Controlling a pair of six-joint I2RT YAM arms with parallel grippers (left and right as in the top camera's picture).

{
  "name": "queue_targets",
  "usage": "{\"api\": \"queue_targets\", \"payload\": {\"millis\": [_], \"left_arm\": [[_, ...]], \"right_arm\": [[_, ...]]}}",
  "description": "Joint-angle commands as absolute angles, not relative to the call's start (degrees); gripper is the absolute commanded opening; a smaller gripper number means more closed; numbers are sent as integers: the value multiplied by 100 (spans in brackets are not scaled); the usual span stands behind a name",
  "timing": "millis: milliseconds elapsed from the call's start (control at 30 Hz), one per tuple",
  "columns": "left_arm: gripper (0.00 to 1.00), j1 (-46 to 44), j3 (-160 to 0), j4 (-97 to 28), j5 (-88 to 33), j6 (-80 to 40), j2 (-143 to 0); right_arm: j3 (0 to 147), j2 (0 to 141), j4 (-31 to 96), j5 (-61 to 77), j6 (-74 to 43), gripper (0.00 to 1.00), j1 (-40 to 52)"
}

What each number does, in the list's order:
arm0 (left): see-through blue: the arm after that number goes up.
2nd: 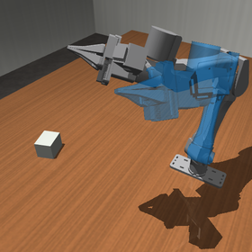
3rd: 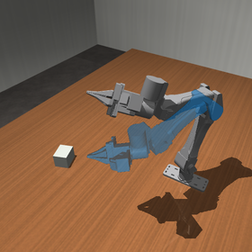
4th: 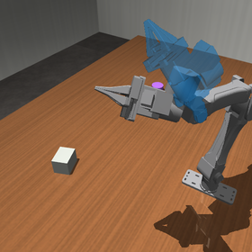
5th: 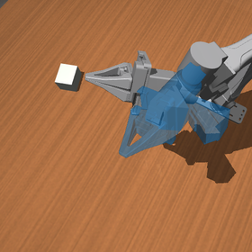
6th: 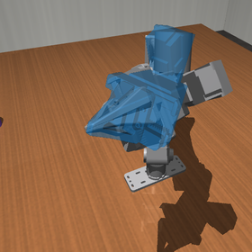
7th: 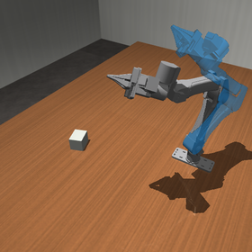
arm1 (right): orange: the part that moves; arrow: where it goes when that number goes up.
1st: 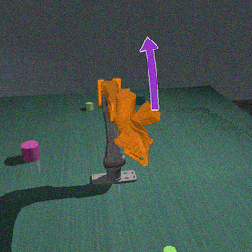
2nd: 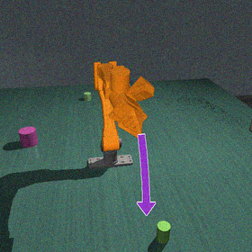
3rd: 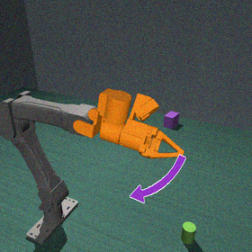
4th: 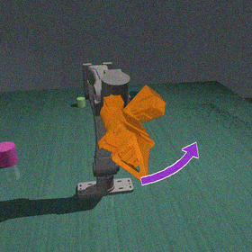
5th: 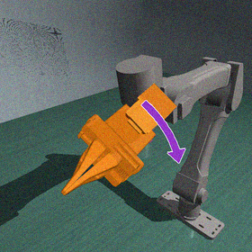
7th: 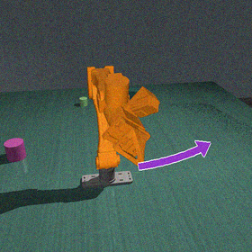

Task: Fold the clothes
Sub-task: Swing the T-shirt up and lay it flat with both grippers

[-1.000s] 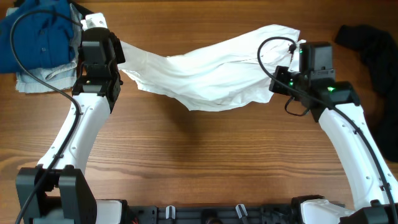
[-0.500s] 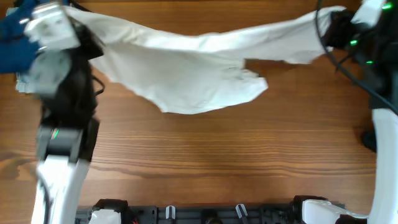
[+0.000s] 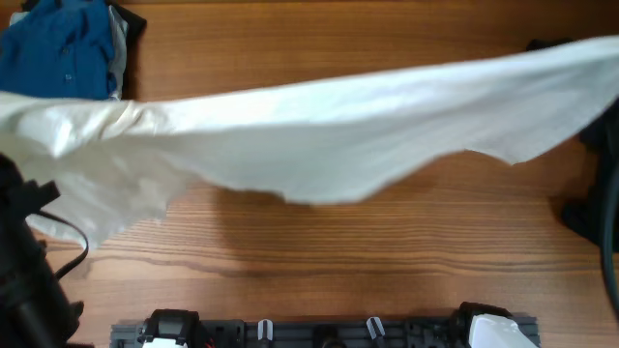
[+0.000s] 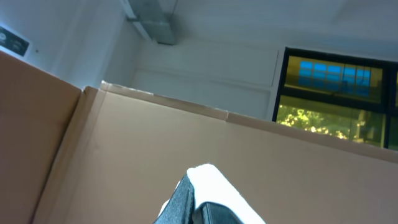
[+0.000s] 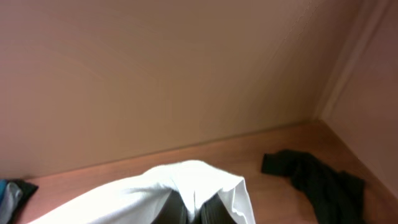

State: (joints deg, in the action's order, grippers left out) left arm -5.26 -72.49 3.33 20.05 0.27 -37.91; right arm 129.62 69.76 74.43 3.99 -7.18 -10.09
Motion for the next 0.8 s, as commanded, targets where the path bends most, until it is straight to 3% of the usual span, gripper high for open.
{"api": "queue_targets", "payload": {"millis": [0,300,600,767], "left_arm": [[4,-541,-7502,167,1999,384,-3734],[4,-541,-7502,-329,1999,432,-4324],[4,-541,-7502,-497,1951,381,-6740],[4,-541,-7502,-21,1581,137,-8523]], "right_arm": [[13050,6748,7929,104,-663,4,-1059],[13045,7701,8691,89,-709,4,-1059],[13043,10307,8827,121,-602,4,-1057],[13039,11828,8082,158,-580,4,-1055]]}}
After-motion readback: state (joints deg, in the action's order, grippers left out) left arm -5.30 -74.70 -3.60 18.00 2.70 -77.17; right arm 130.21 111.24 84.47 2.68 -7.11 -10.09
